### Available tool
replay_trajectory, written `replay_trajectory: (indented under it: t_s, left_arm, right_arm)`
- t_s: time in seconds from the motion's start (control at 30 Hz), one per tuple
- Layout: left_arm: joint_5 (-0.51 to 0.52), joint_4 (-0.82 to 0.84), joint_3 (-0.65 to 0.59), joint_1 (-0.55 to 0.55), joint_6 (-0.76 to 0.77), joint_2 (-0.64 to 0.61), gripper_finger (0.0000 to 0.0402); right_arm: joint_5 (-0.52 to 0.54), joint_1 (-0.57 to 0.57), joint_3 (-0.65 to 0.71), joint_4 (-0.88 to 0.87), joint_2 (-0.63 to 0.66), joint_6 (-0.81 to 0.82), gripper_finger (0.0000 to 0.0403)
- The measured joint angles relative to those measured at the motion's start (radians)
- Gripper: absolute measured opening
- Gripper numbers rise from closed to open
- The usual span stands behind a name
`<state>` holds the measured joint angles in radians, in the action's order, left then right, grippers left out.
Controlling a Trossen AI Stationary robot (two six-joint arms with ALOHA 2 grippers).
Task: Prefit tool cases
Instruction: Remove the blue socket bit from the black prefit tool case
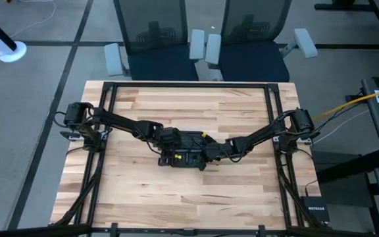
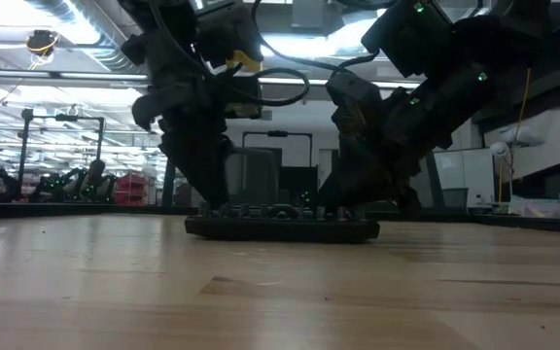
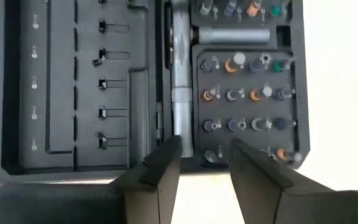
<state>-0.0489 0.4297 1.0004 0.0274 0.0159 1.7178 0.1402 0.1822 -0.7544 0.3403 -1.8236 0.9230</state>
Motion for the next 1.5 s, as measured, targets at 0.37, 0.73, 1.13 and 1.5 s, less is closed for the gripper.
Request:
replay_trajectory:
  t_s: [0.37,0.73,1.13,1.5]
  left_arm:
    - [0.029,0.088,0.024,0.039,-0.107,-0.018,0.0127]
    - [0.030,0.034,0.026,0.037,-0.181,0.012,0.0088]
    - [0.033,0.030,0.026,0.037,-0.211,0.017,0.0053]
    - [0.037,0.063,0.085,0.002,-0.202,0.001,0.0047]
  right_arm:
    - [0.003,0.000,0.000,0.000,0.000,-0.001,0.0000]
    - [0.002,0.000,0.000,0.000,0.000,0.000,0.0000]
    - [0.000,0.000,0.000,0.001,0.000,-0.001,0.0000]
    - [-0.001,0.000,0.000,0.002,0.000,0.000,0.0000]
